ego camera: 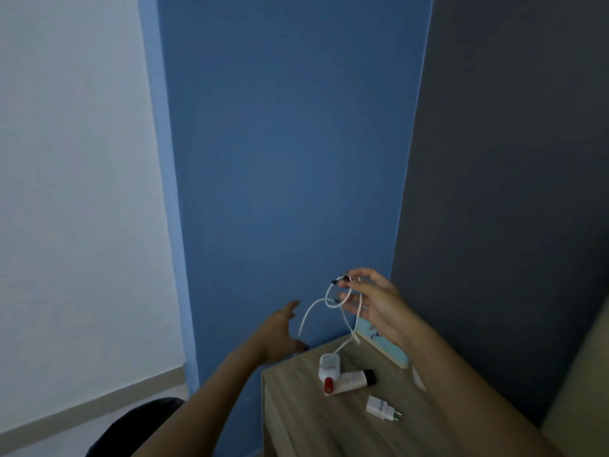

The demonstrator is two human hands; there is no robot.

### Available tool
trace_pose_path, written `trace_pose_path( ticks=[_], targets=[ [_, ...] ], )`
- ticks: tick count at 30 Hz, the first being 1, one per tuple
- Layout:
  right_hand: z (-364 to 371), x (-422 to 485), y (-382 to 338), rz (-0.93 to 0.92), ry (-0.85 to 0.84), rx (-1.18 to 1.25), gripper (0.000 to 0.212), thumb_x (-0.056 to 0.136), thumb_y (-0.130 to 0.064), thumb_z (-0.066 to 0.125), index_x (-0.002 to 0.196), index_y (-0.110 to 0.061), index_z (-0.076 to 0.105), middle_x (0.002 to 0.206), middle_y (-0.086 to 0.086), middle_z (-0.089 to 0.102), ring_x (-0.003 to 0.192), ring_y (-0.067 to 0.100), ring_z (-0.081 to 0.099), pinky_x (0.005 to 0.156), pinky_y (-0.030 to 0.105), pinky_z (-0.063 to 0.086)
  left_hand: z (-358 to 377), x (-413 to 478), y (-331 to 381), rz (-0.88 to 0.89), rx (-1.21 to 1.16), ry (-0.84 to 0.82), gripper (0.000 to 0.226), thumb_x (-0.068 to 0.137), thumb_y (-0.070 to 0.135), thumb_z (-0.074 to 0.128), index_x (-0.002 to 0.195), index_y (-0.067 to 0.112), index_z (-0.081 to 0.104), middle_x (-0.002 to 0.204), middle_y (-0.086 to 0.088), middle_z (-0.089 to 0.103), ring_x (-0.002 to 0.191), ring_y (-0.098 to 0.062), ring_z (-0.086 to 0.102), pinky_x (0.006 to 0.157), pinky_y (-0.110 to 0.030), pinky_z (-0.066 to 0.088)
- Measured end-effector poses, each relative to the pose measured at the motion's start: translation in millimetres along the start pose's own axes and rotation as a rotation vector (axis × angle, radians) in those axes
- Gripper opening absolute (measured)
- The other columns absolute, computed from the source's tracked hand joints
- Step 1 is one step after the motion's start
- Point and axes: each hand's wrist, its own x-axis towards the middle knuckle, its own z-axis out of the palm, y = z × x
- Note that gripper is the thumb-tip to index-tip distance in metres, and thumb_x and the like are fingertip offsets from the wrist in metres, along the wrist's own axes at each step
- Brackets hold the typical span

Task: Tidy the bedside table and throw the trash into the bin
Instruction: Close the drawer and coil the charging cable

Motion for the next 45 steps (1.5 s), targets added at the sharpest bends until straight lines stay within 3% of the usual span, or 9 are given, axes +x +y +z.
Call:
trace_pose_path(
  ticks=[4, 9, 19, 23, 27, 31, 35, 41, 45],
  targets=[
    [21.2, -16.0, -15.5, -0.053, -0.051, -0.083, 0.013, 0.090, -0.001, 0.060, 0.099, -0.009, 0.056, 0.100, 0.016, 0.071, 0.075, 0.025, 0.072, 0.062, 0.030, 0.060, -7.5, -10.9, 43.3, 0.215, -0.041, 0.150, 0.105, 0.074, 0.035, 0.079, 0.152, 0.021, 0.011, 0.155, -0.005, 0.027, 0.140, -0.021, 0.033, 0.114, -0.034, 0.032],
    [30.6, -23.4, -5.2, -0.057, -0.006, -0.182, 0.015, 0.092, -0.001, 0.057, 0.107, -0.004, 0.057, 0.096, 0.015, 0.070, 0.075, 0.023, 0.070, 0.071, 0.034, 0.060, -3.2, -17.0, 58.8, 0.463, 0.153, 0.382, 0.072, 0.084, 0.027, 0.069, 0.145, 0.018, 0.033, 0.138, -0.004, 0.045, 0.126, -0.019, 0.048, 0.101, -0.023, 0.040],
    [15.4, -24.3, -12.4, 0.003, -0.068, -0.322, 0.025, 0.094, -0.011, 0.056, 0.116, -0.023, 0.059, 0.101, 0.006, 0.075, 0.088, 0.019, 0.067, 0.086, 0.035, 0.053, -9.6, -16.5, 68.5, 0.438, 0.198, 0.493, 0.044, 0.091, -0.003, 0.045, 0.132, 0.010, 0.054, 0.112, -0.013, 0.068, 0.099, -0.029, 0.065, 0.082, -0.033, 0.051],
    [1.4, -23.1, -21.7, 0.003, -0.029, -0.421, 0.037, 0.091, -0.003, 0.058, 0.121, -0.025, 0.056, 0.097, 0.011, 0.074, 0.063, 0.015, 0.062, 0.065, 0.028, 0.054, -27.0, -14.4, 67.0, 0.323, 0.174, 0.495, 0.052, 0.088, -0.011, 0.041, 0.139, 0.001, 0.044, 0.122, -0.018, 0.056, 0.102, -0.032, 0.061, 0.089, -0.034, 0.049],
    [-8.7, -26.7, -20.4, 0.087, -0.020, -0.765, 0.038, 0.092, 0.001, 0.040, 0.110, -0.024, 0.062, 0.103, 0.006, 0.065, 0.064, 0.014, 0.057, 0.061, 0.027, 0.050, -48.1, -7.8, 73.7, 0.114, -0.158, 0.411, 0.035, 0.090, -0.006, 0.053, 0.124, 0.000, 0.055, 0.112, -0.016, 0.060, 0.093, -0.027, 0.062, 0.081, -0.026, 0.048],
    [-4.2, -38.4, -15.9, 0.164, -0.129, -0.890, 0.038, 0.087, -0.016, 0.054, 0.121, -0.033, 0.058, 0.108, 0.002, 0.061, 0.089, 0.014, 0.058, 0.072, 0.029, 0.046, -48.5, -11.3, 96.1, 0.041, -0.719, 0.190, 0.026, 0.090, -0.015, 0.044, 0.109, 0.001, 0.054, 0.082, -0.004, 0.053, 0.075, -0.019, 0.059, 0.079, -0.031, 0.052],
    [4.0, -39.8, -13.6, 0.071, -0.211, -0.853, 0.042, 0.084, -0.033, 0.066, 0.126, -0.032, 0.057, 0.126, -0.009, 0.051, 0.116, 0.011, 0.047, 0.080, 0.024, 0.038, -45.9, -14.1, 113.8, 0.032, -0.851, 0.125, 0.030, 0.089, -0.017, 0.041, 0.110, -0.001, 0.052, 0.087, -0.006, 0.054, 0.077, -0.016, 0.058, 0.088, -0.036, 0.053],
    [9.2, -28.6, -8.9, -0.132, -0.175, -0.738, 0.023, 0.085, -0.037, 0.066, 0.089, -0.016, 0.073, 0.099, 0.003, 0.075, 0.101, 0.020, 0.068, 0.100, 0.042, 0.049, -41.7, -8.0, 121.0, 0.081, -0.940, 0.159, 0.026, 0.093, -0.012, 0.037, 0.111, -0.001, 0.053, 0.090, -0.008, 0.059, 0.063, -0.011, 0.055, 0.085, -0.031, 0.055],
    [6.0, -27.7, -10.3, -0.151, -0.197, -0.618, 0.016, 0.090, -0.020, 0.063, 0.087, -0.006, 0.068, 0.068, 0.006, 0.062, 0.069, 0.019, 0.067, 0.087, 0.038, 0.056, -48.1, -4.6, 116.6, 0.052, -0.953, 0.244, 0.025, 0.099, -0.002, 0.035, 0.111, 0.003, 0.056, 0.083, -0.004, 0.064, 0.057, -0.010, 0.042, 0.062, -0.022, 0.048]
  ],
)
